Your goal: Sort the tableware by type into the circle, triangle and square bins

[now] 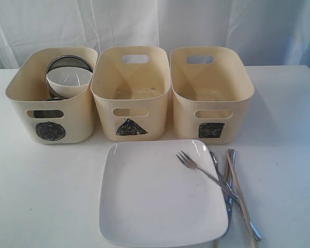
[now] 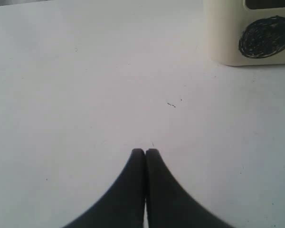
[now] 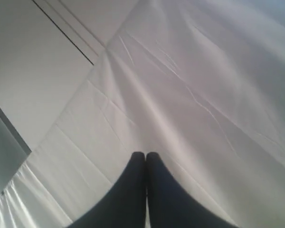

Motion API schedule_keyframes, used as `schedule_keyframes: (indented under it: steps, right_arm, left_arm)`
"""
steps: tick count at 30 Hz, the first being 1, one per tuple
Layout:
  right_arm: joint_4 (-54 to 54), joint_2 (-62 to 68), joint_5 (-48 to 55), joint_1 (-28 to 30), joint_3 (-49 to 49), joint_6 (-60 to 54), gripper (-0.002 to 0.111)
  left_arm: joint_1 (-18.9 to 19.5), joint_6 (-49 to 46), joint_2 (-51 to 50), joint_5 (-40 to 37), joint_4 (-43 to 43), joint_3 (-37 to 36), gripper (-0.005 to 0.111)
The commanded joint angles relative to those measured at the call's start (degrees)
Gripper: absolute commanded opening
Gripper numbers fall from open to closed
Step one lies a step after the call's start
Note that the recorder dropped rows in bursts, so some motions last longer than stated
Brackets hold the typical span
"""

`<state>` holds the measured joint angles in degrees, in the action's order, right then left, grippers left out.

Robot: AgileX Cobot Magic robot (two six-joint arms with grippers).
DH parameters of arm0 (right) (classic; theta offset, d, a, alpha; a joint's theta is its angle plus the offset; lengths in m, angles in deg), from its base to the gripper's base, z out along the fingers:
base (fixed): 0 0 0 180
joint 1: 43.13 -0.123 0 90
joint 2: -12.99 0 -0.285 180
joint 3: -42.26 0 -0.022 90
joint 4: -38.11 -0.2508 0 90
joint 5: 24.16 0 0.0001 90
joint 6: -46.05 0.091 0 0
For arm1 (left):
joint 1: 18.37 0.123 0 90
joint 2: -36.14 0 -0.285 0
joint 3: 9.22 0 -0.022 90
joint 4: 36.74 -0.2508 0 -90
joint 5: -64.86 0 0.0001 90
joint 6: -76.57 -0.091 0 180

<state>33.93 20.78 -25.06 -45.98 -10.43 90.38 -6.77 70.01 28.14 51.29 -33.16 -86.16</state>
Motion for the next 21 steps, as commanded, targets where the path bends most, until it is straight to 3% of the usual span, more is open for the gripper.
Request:
schedule_keyframes:
  steps: [1, 4, 8, 12, 21]
  right_arm:
    - [3.4, 0.0, -6.7, 0.0, 4.4, 0.3, 0.0]
    - [11.7, 0.0, -9.6, 0.0, 9.4, 0.3, 0.0]
    - [22.9, 4.4, 7.5, 0.0, 16.1, -1.3, 0.0]
    - [23.1, 15.1, 13.7, -2.2, 19.3, -19.9, 0.0]
    - [17.3, 33.7, 21.5, -10.4, 20.0, -30.5, 0.0]
  left_arm:
    - [-0.3, 0.1, 0.2, 0.0, 0.7, -0.3, 0.0]
    - [-0.3, 0.1, 0.2, 0.1, 0.6, -0.3, 0.0]
    - [-0.3, 0.1, 0.2, 0.1, 0.6, -0.3, 0.0]
    - [-0.3, 0.1, 0.2, 0.1, 0.6, -0.3, 0.0]
    - [-0.3, 0.1, 0.2, 0.1, 0.6, -0.3, 0.0]
